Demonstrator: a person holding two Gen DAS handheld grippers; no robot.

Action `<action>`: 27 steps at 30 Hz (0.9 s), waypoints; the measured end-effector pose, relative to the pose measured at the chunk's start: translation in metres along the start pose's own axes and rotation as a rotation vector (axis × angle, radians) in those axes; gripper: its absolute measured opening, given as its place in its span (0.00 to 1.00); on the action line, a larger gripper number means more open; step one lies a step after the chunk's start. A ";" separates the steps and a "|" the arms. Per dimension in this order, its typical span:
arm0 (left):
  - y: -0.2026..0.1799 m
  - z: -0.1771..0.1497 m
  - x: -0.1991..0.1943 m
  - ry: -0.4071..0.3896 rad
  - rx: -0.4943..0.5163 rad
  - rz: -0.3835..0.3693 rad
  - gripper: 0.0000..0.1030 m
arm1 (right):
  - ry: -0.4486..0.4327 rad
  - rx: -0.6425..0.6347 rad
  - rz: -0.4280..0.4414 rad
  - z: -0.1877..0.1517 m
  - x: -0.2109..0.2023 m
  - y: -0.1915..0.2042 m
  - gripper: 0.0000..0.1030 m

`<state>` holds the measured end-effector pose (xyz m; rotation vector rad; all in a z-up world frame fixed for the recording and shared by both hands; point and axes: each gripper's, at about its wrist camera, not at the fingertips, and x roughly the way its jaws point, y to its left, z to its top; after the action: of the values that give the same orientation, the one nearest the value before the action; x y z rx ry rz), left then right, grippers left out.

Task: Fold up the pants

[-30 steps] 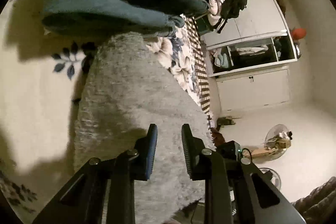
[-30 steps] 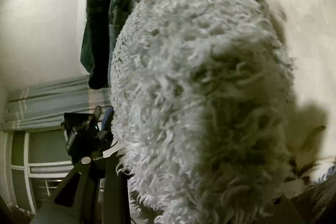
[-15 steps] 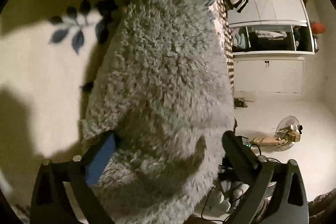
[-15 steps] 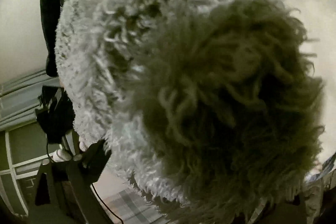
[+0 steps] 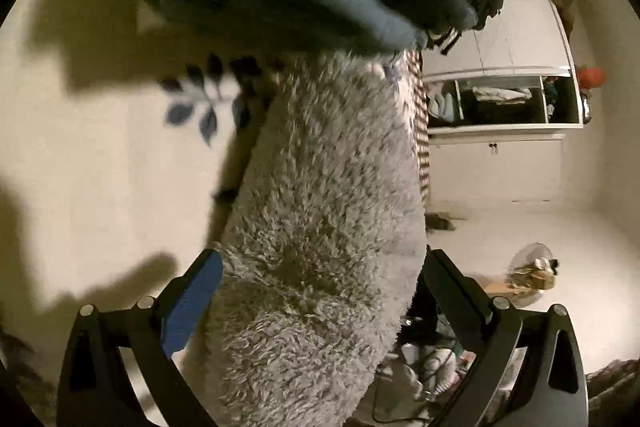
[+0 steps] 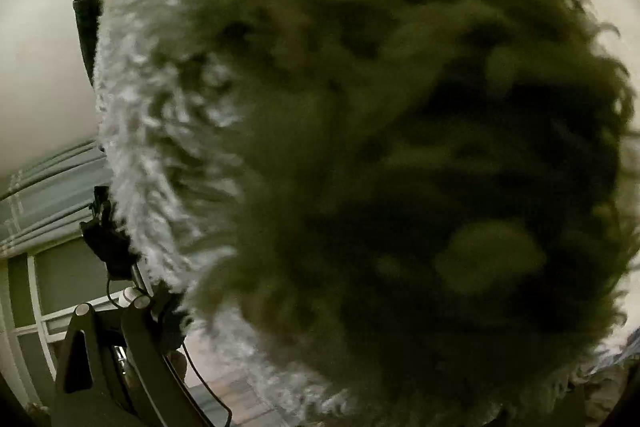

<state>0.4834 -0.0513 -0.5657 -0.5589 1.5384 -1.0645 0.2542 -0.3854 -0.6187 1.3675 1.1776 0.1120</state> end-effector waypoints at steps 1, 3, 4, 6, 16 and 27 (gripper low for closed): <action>0.005 0.001 0.011 0.026 -0.016 -0.023 1.00 | 0.001 0.006 -0.002 0.000 0.001 0.000 1.00; 0.010 0.002 0.033 0.070 -0.045 -0.062 1.00 | 0.000 0.008 0.002 0.001 0.001 0.003 1.00; 0.011 0.003 0.040 0.078 -0.047 -0.070 1.00 | 0.001 0.004 0.003 0.001 0.002 0.006 1.00; 0.009 0.007 0.047 0.078 -0.043 -0.068 1.00 | 0.002 0.001 0.001 0.003 0.003 0.009 1.00; 0.005 0.011 0.052 0.116 -0.039 -0.027 1.00 | 0.010 0.024 0.021 0.012 0.009 0.019 1.00; -0.018 -0.004 0.063 0.074 0.084 0.088 0.96 | 0.020 0.036 0.029 0.017 0.013 0.026 1.00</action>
<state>0.4599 -0.1105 -0.5828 -0.3952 1.5603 -1.0870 0.2864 -0.3809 -0.6102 1.4182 1.1821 0.1256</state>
